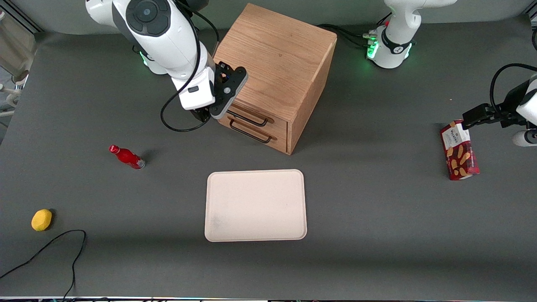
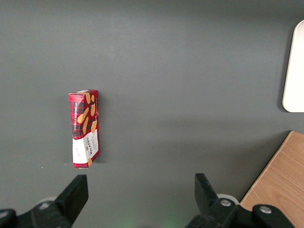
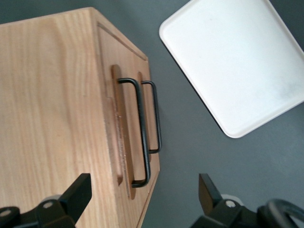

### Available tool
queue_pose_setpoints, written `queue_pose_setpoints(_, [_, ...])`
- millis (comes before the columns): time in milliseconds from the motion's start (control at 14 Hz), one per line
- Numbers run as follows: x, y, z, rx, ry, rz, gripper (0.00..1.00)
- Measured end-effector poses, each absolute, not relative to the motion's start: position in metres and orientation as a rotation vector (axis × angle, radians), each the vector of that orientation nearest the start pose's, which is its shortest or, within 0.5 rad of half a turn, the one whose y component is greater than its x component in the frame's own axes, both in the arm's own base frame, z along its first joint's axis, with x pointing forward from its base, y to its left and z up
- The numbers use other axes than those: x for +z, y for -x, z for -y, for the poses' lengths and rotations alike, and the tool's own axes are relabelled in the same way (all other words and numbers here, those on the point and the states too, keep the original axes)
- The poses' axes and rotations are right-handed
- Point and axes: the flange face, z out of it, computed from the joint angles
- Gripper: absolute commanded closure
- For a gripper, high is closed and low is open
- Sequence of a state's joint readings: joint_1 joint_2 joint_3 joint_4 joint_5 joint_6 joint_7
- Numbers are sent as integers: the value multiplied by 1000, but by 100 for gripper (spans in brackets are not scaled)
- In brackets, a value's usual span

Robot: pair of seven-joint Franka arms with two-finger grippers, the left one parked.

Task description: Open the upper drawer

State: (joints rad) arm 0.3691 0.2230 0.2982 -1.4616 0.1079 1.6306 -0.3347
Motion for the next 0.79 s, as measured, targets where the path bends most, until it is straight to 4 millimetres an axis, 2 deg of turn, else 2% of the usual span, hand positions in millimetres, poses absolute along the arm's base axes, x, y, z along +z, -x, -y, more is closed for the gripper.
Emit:
queue_pose_setpoints(502, [556,-493,-379,106,2574,1477,0])
queue_pose_setpoints(788, [542,-494,-379,140,2566,1486,0])
